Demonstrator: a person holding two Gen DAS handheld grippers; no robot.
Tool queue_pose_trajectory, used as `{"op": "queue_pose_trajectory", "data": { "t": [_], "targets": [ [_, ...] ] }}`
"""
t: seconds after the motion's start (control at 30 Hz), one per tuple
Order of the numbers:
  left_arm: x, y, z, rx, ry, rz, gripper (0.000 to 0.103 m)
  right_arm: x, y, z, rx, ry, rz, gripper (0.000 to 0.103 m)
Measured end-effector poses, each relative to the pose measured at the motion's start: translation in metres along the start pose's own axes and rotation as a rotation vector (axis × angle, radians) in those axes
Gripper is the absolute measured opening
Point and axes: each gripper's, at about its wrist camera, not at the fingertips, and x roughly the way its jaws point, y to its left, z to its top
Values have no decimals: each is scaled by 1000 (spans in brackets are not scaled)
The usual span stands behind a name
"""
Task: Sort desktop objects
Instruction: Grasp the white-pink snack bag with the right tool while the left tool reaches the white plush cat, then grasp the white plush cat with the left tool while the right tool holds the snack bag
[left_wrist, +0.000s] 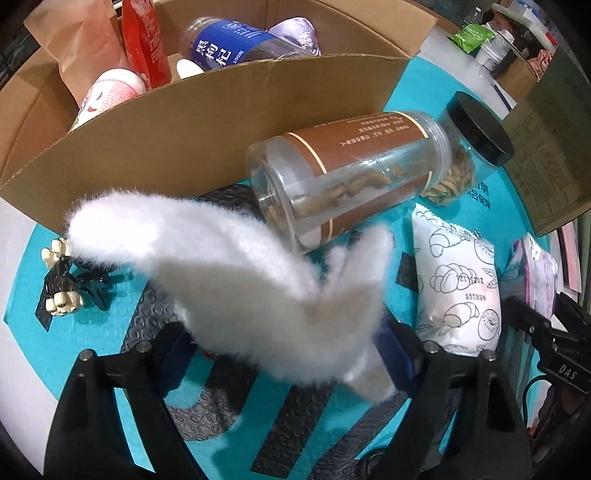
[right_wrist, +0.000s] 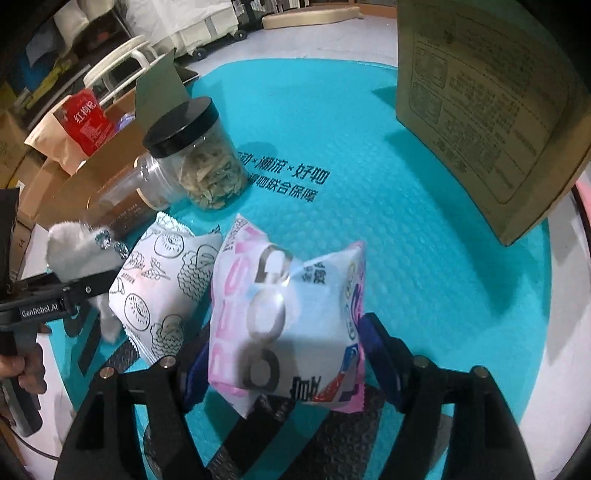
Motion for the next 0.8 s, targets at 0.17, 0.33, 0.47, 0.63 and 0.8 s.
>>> {"op": "queue_pose_trajectory", "data": {
  "t": [0.17,0.33,0.47,0.63,0.8],
  "targets": [
    [-7,17,-4,-37,-14,-29,35,-6,9,6,-16,-5,-7,67],
    [-12,36,-6,-66,-13,-80,21,-10,12,6,-3,-3,18,65],
    [-29,32,-20,-36,-43,-90,16,-20,13,1,-4,-6,38,63],
    [-50,42,-32,-59,-63,-147,16,-28,22,-4,-22,-14,56,61],
    [-65,31,-36,-47,-90,-158,15,-42,32,-5,-25,-29,86,61]
  ]
}}
